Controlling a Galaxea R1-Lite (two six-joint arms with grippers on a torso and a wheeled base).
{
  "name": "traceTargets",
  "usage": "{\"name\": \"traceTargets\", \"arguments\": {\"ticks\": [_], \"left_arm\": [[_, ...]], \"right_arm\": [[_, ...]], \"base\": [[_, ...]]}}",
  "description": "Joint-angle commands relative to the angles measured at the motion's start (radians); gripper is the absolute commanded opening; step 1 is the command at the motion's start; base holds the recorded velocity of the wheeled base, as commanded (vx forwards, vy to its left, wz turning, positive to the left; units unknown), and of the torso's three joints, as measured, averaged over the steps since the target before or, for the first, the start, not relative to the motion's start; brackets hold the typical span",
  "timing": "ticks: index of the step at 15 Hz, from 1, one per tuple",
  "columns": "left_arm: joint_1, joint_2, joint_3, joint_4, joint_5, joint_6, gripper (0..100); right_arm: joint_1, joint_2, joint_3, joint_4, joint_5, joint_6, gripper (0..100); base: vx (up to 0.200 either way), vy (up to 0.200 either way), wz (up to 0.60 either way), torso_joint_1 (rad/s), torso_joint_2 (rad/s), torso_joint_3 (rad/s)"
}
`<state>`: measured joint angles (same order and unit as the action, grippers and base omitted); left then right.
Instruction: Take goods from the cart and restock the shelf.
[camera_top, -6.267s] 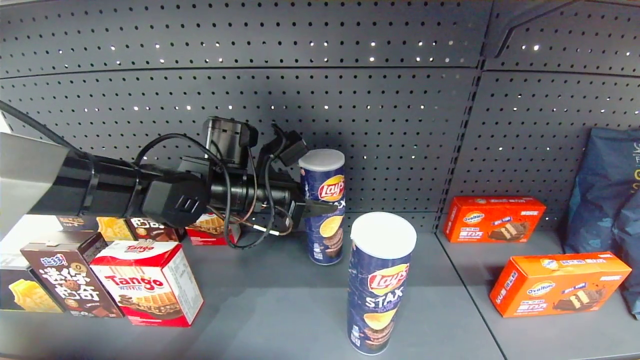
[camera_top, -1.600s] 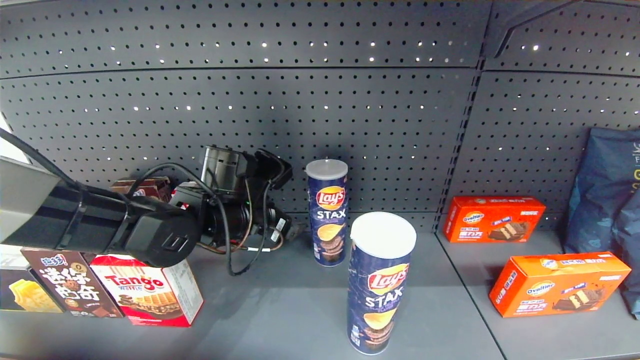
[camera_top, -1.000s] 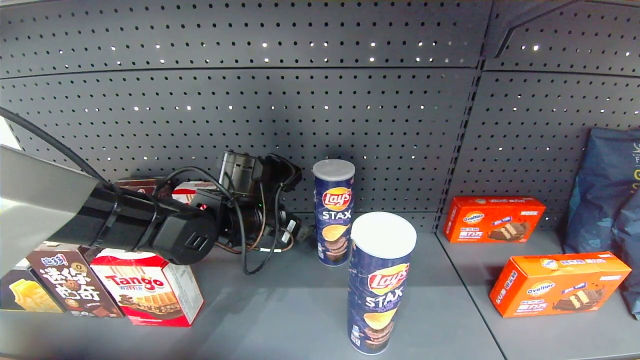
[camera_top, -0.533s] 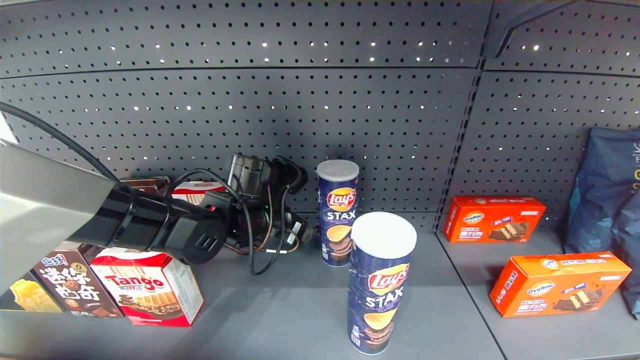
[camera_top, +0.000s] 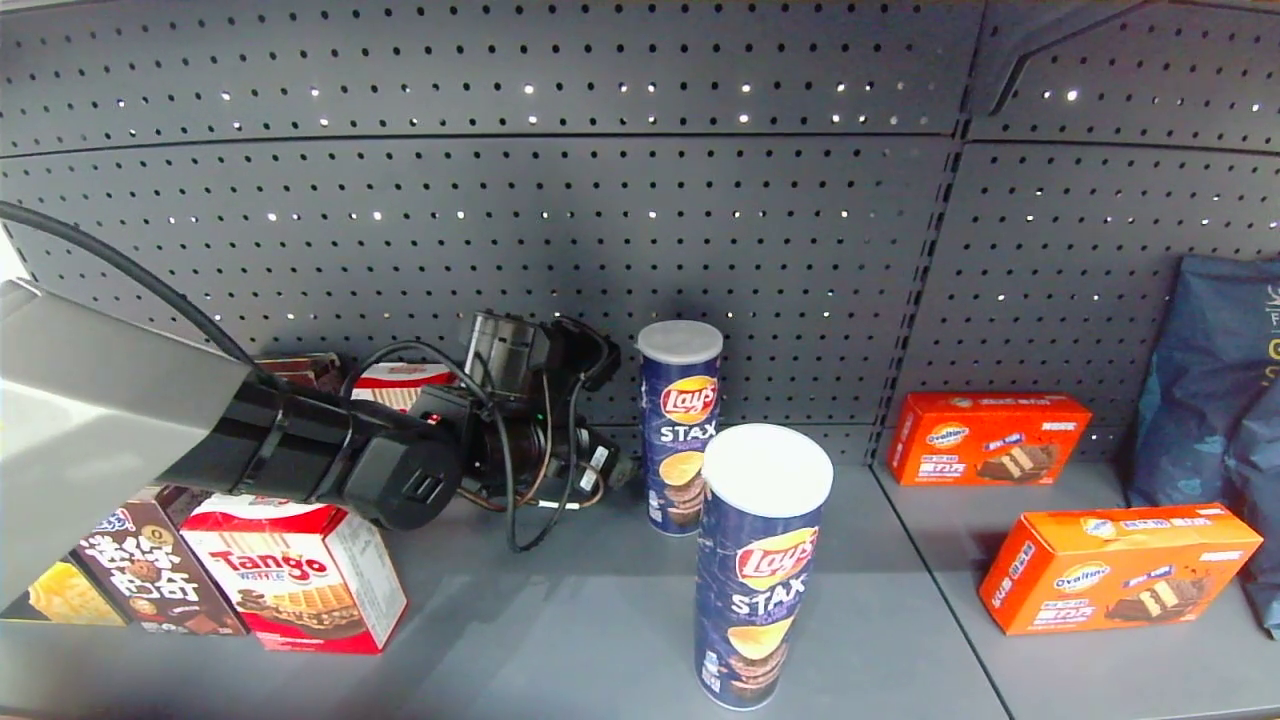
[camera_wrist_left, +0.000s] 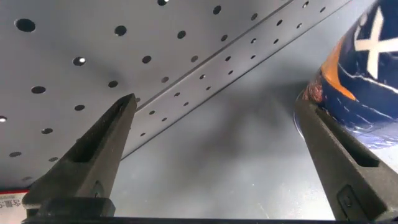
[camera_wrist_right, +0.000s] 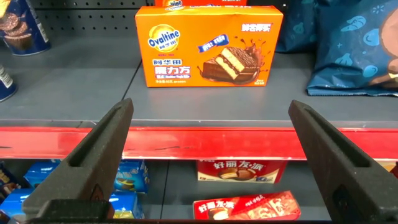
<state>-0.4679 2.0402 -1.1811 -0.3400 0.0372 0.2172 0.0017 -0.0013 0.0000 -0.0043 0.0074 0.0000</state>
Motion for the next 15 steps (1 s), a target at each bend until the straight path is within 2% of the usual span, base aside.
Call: {"name": "traceTargets", "arguments": {"ticks": [1, 4, 8, 9, 11, 15], "left_arm": [[0.011, -0.046, 0.001, -0.001, 0.006, -0.002, 100], [0.04, -0.16, 0.031, 0.013, 0.012, -0.006, 100], [0.054, -0.399, 0.179, 0.061, 0.038, -0.002, 100], [0.052, -0.474, 0.256, 0.072, 0.041, -0.002, 100], [0.049, -0.552, 0.313, 0.072, 0.062, -0.001, 100], [0.051, -0.643, 0.354, 0.072, 0.066, 0.002, 100]], "right_arm": [[0.0, 0.001, 0.0, 0.0, 0.0, 0.0, 100], [0.0, 0.001, 0.0, 0.0, 0.0, 0.0, 100], [0.0, 0.001, 0.0, 0.0, 0.0, 0.0, 100], [0.0, 0.001, 0.0, 0.0, 0.0, 0.0, 100], [0.0, 0.001, 0.0, 0.0, 0.0, 0.0, 100], [-0.002, 0.001, 0.0, 0.0, 0.012, 0.002, 100]], "base": [[0.0, 0.0, 0.0, 0.0, 0.0, 0.0], [0.0, 0.0, 0.0, 0.0, 0.0, 0.0], [0.0, 0.0, 0.0, 0.0, 0.0, 0.0], [0.0, 0.0, 0.0, 0.0, 0.0, 0.0], [0.0, 0.0, 0.0, 0.0, 0.0, 0.0], [0.0, 0.0, 0.0, 0.0, 0.0, 0.0]]}}
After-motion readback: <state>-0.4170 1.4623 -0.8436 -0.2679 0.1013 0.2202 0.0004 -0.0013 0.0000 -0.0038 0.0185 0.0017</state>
